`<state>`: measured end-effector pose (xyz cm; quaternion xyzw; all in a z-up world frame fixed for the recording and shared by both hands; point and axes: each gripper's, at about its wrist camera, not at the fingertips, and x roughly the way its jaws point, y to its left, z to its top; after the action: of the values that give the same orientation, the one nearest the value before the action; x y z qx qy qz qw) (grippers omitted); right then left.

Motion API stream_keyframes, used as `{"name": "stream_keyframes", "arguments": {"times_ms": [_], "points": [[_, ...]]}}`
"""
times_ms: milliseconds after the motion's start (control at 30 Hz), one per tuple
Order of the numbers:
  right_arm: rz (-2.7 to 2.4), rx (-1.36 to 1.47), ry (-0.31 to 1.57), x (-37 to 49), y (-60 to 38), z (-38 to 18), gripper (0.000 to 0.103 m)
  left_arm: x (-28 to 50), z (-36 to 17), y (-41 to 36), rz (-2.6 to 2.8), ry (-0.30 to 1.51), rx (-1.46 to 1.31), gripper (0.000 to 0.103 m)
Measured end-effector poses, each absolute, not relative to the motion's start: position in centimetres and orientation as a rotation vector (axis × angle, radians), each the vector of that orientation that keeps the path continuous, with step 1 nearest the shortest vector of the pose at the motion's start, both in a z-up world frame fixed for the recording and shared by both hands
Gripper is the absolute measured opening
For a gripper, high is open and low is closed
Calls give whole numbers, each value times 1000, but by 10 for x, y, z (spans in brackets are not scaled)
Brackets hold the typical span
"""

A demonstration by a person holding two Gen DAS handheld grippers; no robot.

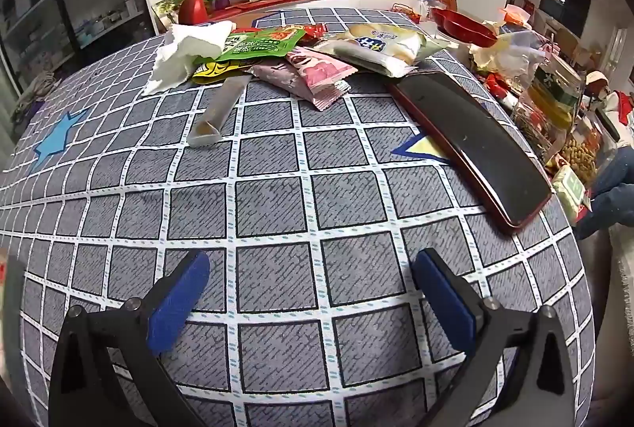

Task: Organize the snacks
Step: 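Move both tools toward the snacks scattered on the grid tablecloth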

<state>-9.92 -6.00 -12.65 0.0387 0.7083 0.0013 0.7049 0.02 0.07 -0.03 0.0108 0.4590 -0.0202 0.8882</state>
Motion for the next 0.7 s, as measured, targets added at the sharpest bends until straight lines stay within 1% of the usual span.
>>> {"name": "stream_keyframes", "arguments": {"times_ms": [333,700], "points": [[-13,93,1578,-106,-66,-133,103,0,0,1,-42,954,23,103],[-31,105,1616,-75,-64,-130,103,0,0,1,-42,954,22,103]]}}
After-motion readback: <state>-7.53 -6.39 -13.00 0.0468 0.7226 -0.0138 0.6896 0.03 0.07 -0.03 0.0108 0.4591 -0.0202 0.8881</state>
